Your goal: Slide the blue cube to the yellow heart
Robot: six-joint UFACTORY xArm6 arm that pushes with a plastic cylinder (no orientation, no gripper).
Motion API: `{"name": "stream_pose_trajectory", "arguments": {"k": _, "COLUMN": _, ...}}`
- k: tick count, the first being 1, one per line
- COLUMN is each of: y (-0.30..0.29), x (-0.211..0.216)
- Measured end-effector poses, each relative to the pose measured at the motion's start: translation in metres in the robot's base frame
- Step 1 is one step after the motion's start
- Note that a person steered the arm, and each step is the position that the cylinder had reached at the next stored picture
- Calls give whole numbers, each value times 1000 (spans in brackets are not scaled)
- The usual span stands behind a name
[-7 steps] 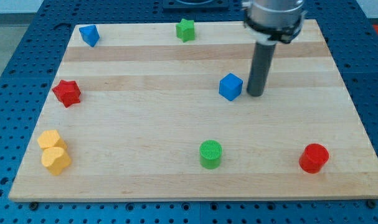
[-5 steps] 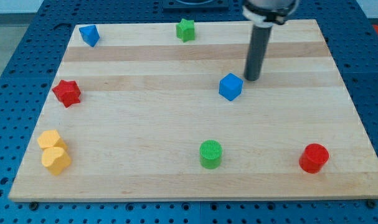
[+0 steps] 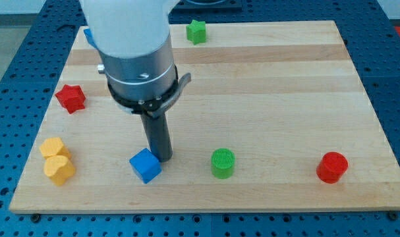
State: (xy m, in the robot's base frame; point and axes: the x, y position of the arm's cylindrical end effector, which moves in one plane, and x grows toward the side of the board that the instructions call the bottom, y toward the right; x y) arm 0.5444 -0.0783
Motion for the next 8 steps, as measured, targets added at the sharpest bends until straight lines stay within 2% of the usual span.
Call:
{"name": "stream_pose_trajectory", "arguments": {"k": 3, "y": 5, "x": 32}}
{"name": "stream_pose_trajectory", "arguments": {"k": 8, "y": -76, "x": 37}}
